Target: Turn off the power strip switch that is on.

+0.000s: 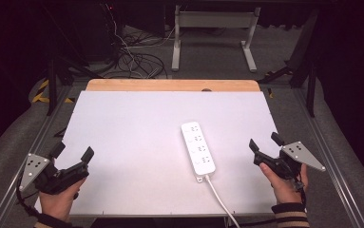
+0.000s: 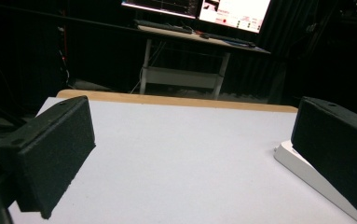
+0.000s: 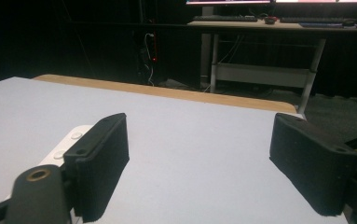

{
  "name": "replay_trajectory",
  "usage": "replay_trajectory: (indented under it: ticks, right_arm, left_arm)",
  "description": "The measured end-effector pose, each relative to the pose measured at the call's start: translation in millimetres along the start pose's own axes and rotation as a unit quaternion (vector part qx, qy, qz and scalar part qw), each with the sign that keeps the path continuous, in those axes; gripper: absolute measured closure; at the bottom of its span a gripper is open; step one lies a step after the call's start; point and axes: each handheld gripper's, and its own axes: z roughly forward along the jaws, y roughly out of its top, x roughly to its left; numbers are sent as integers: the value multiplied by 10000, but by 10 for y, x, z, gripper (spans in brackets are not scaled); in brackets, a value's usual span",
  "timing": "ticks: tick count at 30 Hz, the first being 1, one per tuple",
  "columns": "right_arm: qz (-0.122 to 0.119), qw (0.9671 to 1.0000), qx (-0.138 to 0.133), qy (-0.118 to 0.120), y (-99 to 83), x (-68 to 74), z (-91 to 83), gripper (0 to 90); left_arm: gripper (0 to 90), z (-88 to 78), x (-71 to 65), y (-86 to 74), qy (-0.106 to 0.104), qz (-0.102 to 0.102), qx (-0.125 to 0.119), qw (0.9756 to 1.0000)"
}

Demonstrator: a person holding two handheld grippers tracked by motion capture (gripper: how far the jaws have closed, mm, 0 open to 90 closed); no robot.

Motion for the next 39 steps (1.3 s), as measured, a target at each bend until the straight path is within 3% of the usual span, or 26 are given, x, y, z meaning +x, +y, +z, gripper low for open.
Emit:
replay_trajectory:
  ticks: [6,10,13,15,18,20,21,22,23,24,27,32,39]
  right_arm:
    - [-172,9998,-35,44,8,26,-19,193]
    - [-133,9999,-14,61,10,19,-32,293]
    - [-35,10000,11,68,16,-4,-48,410]
    - [161,9998,33,150,23,-22,-72,544]
    - [243,9996,72,145,47,-41,-108,766]
    - [414,9989,112,189,62,-52,-131,854]
    - [414,9989,112,189,62,-52,-131,854]
    - [476,9981,296,242,74,-62,-145,900]
    - [476,9981,296,242,74,-62,-145,900]
    - [560,9968,484,285,87,-61,-154,900]
    - [760,9944,561,471,103,-54,-162,900]
    - [635,9938,850,340,135,-19,-157,900]
    - [539,9936,927,361,172,11,-142,900]
  left_arm:
    - [0,2,-6,6,-5,11,-11,10000]
    - [0,16,-10,3,-21,-5,0,10000]
    - [0,16,-5,2,-31,-39,15,10000]
    - [0,13,-5,2,-32,-63,7,10000]
    - [0,11,-5,4,-31,-53,5,10000]
    - [0,12,-6,4,-45,-58,-5,10000]
    - [0,12,-6,4,-45,-58,-5,10000]
    - [0,13,-7,2,-44,-54,1,10000]
    - [0,13,-7,2,-44,-54,1,10000]
    - [0,14,-7,3,-64,-24,5,10000]
    - [0,14,-11,3,-61,-46,-3,10000]
    - [0,16,-3,4,-75,-14,19,10000]
    - [0,15,-6,4,-88,-20,28,10000]
